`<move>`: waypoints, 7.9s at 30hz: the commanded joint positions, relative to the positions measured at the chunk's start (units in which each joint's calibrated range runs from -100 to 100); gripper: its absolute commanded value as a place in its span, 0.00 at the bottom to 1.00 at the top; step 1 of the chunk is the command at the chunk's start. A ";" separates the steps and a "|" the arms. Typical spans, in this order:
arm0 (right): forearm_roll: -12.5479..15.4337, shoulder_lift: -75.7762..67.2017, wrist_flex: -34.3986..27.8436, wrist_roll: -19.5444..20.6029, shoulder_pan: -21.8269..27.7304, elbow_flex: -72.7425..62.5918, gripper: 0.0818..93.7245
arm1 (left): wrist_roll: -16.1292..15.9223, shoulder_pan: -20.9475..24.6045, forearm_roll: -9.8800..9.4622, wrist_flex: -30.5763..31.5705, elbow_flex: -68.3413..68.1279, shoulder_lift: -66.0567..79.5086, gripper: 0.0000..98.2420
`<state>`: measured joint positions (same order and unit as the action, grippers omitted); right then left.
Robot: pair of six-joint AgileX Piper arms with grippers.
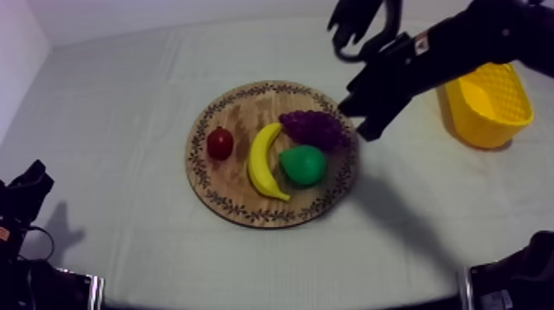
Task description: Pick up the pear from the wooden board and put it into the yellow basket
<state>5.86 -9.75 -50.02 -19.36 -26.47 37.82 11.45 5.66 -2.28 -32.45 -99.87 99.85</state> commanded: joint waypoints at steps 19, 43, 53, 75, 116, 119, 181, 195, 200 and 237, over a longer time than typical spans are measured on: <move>6.60 4.95 10.84 -4.76 -1.77 7.29 0.89 | 0.00 0.02 0.00 -0.05 -0.02 -0.02 0.00; 3.19 15.76 13.26 -0.03 -4.74 3.93 0.91 | -0.01 0.02 0.00 -0.05 -0.02 -0.02 0.00; 2.59 18.85 12.64 0.41 -4.85 3.29 0.87 | -0.02 0.02 0.00 -0.05 -0.02 -0.02 0.00; 0.15 27.67 8.43 2.29 -4.75 -3.85 0.82 | 0.00 0.02 0.00 -0.05 -0.02 -0.02 0.00; -4.48 23.32 8.78 5.39 -3.71 -4.88 0.48 | 0.00 0.02 0.00 -0.05 -0.02 -0.02 0.00; -6.62 17.70 9.07 7.22 -1.96 -4.49 0.48 | 0.00 0.02 0.00 -0.05 -0.02 -0.02 0.00; -21.96 4.93 20.64 23.45 36.31 6.69 0.72 | 0.00 0.02 0.00 -0.05 -0.02 -0.02 0.00; -19.52 4.93 20.87 19.34 36.25 7.38 0.72 | 0.00 0.02 0.00 -0.05 -0.02 -0.02 0.00; -18.85 4.75 21.05 18.84 36.20 7.61 0.67 | 0.00 0.02 0.00 -0.05 -0.02 -0.02 0.00; 3.83 -34.08 33.35 3.18 37.69 37.63 0.00 | 0.00 0.02 0.00 -0.05 -0.02 -0.02 0.00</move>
<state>5.93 -34.24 -16.75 -7.58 11.06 70.10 11.45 5.66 -2.28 -32.45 -99.87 99.85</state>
